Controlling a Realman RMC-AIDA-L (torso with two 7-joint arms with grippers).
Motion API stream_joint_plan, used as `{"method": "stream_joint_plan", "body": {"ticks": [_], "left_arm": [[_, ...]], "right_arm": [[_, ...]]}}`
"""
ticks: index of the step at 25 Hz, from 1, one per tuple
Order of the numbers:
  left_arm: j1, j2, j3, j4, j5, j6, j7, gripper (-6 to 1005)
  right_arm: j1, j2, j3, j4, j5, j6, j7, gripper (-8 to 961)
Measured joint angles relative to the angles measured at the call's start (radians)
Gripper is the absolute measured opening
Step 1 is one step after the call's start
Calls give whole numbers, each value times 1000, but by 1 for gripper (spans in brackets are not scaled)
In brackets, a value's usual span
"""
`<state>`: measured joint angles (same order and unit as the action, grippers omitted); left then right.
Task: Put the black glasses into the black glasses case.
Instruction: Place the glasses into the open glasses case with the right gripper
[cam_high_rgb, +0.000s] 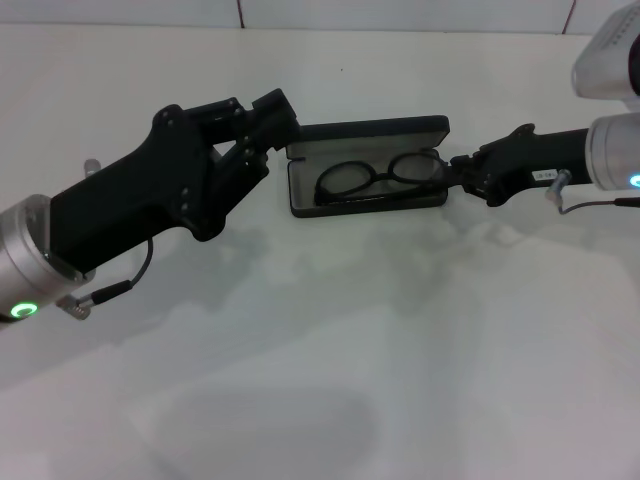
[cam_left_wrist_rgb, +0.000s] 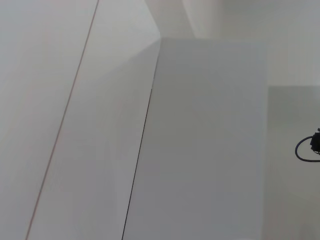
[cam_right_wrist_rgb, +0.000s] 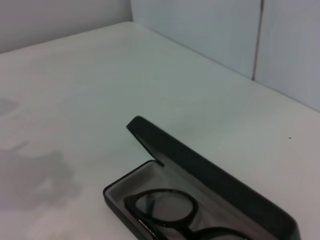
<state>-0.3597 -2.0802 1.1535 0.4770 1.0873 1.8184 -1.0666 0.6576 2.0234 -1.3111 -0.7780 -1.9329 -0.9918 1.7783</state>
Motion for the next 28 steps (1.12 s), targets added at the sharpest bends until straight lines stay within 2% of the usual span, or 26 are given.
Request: {"method": "stream_joint_plan", "body": {"ticks": [6, 9, 13, 23, 28], "left_arm": [[-1, 1, 0, 0, -3, 1, -8, 151], [-2, -3, 1, 0, -3, 2, -7, 151], [1, -3, 1, 4, -3, 3, 3, 151], [11, 12, -1, 1, 33, 23, 24, 151], [43, 33, -2, 1, 57, 17, 32, 150]], "right_arm": [[-19, -10, 9, -83, -98, -45, 146, 94], [-19, -10, 9, -123, -182, -74, 207, 94], [-16, -6, -5, -135, -219, -81, 218, 94], [-8, -3, -50, -178, -272, -96, 230, 94], [-2, -3, -66, -178, -298, -91, 230, 94]]}}
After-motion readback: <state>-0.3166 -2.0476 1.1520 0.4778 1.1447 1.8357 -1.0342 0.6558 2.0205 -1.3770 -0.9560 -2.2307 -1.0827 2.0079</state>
